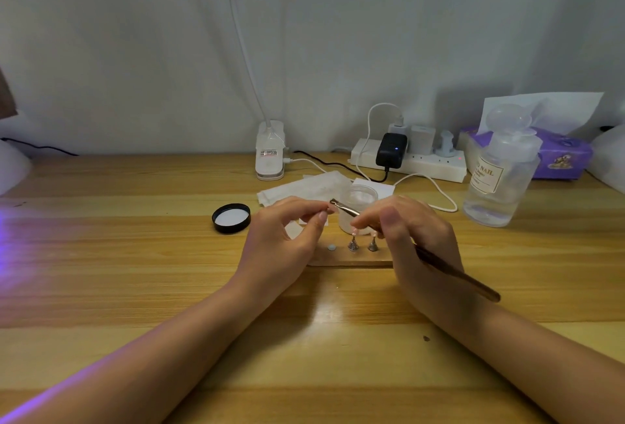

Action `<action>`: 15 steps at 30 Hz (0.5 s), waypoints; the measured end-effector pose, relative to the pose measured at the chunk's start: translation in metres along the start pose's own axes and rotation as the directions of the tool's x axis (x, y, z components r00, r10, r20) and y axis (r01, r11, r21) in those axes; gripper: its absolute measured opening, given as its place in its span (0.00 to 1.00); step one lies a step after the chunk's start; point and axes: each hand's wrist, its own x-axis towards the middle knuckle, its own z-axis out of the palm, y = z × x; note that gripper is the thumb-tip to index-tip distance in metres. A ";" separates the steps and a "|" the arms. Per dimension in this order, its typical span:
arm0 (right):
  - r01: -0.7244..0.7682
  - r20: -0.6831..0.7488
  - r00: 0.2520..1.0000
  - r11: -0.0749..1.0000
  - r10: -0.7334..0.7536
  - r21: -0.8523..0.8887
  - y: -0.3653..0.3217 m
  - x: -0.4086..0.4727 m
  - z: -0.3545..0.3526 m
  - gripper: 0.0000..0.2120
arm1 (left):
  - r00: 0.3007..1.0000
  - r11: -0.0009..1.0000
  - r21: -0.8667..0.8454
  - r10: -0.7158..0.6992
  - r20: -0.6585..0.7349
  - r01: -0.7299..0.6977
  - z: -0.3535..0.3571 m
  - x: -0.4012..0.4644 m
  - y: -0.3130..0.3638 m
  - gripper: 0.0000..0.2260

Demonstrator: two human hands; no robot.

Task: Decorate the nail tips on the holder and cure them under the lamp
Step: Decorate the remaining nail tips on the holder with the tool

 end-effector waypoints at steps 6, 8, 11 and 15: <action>-0.029 -0.024 0.999 1.000 0.029 -0.011 0.001 -0.002 -0.001 0.22 | 0.999 0.999 -0.013 -0.037 0.008 0.037 0.001 0.000 0.000 0.11; -0.052 -0.052 0.997 0.999 0.053 0.016 0.001 -0.003 -0.002 0.20 | 0.999 0.999 -0.013 -0.044 0.010 0.045 0.001 0.001 0.000 0.11; -0.057 -0.037 0.998 0.998 0.058 0.012 0.000 -0.001 -0.002 0.17 | 0.999 0.999 -0.012 -0.051 0.013 0.051 0.000 0.001 0.000 0.11; -0.006 0.033 0.999 1.000 0.007 -0.013 0.000 0.001 0.001 0.20 | 0.999 0.999 -0.019 -0.050 0.015 0.051 0.001 0.001 -0.001 0.10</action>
